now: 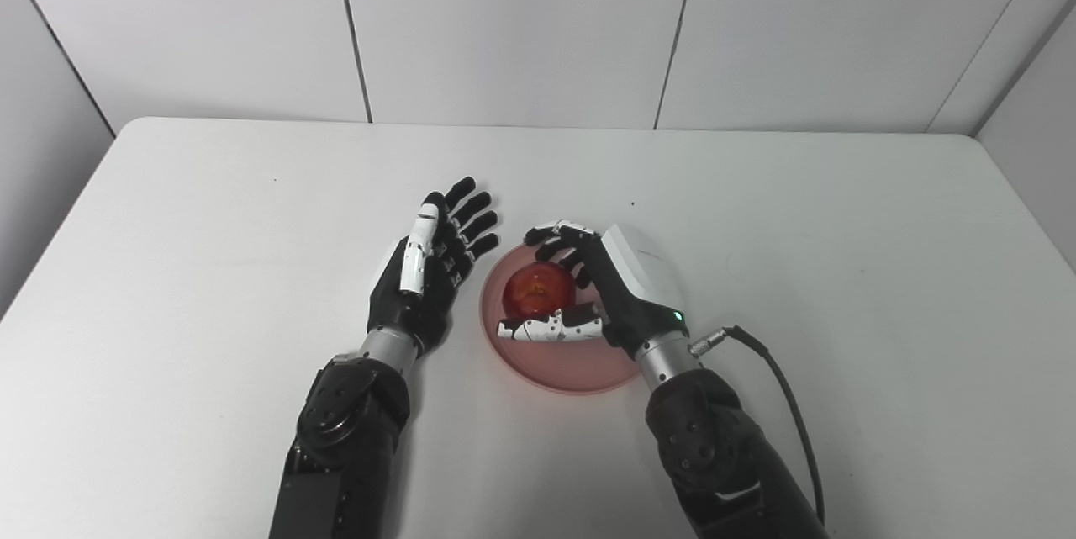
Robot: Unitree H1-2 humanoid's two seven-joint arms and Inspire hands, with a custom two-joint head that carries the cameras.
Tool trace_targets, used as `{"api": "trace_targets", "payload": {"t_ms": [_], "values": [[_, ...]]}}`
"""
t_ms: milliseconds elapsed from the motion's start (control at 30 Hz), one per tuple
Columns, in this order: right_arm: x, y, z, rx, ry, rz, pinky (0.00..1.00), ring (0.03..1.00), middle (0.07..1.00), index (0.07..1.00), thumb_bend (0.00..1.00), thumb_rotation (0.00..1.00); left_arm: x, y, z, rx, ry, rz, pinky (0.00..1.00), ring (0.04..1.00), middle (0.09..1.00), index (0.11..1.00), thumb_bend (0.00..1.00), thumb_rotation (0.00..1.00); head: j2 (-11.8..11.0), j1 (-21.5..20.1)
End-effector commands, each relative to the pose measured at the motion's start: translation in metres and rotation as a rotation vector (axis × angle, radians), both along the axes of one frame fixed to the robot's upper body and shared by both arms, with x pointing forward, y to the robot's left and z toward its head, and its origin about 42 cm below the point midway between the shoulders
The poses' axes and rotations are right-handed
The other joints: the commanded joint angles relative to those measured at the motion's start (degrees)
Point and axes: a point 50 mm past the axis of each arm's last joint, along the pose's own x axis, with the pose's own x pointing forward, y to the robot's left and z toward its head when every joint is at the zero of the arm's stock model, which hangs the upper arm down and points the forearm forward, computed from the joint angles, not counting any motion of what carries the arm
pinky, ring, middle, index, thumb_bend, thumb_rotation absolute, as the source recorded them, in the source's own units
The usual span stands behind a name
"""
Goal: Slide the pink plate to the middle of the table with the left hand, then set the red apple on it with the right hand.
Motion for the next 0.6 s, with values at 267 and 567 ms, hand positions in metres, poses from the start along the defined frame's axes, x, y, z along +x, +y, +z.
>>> {"api": "trace_targets", "payload": {"t_ms": [267, 567], "values": [[0.000, -0.005, 0.021, 0.050, -0.107, 0.070, 0.72, 0.773, 0.803, 0.801, 1.00, 0.55, 0.000, -0.002, -0.002, 0.016, 0.014, -0.001, 0.89, 0.894, 0.897, 0.880, 0.38, 1.00, 0.1, 0.0], [-0.003, -0.010, 0.030, 0.093, -0.170, 0.083, 0.75, 0.816, 0.848, 0.872, 1.00, 0.68, 0.000, -0.001, -0.001, 0.013, 0.011, -0.005, 0.89, 0.887, 0.893, 0.876, 0.37, 1.00, 0.0, 0.1]]}}
